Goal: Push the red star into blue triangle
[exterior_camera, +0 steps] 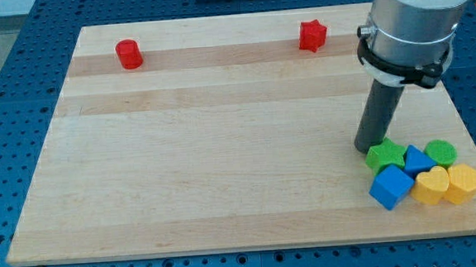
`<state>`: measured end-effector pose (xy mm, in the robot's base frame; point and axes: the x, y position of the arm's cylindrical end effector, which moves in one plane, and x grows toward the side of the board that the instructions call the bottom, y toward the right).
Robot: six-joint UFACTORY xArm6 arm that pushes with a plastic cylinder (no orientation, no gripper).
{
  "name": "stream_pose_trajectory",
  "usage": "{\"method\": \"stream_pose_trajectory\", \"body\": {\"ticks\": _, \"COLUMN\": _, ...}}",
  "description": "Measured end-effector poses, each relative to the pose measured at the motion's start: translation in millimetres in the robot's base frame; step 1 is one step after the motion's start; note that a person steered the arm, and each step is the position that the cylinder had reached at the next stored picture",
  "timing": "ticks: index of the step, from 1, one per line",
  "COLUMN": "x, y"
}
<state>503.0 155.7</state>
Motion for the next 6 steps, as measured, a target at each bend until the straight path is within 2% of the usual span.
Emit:
{"method": "stream_pose_trajectory", "body": {"ticks": 1, "x": -21, "y": 0}}
{"method": "stream_pose_trajectory", "body": {"ticks": 4, "x": -155, "y": 19}}
{"method": "stream_pose_trajectory", "body": {"ticks": 6, "x": -222, "y": 19}}
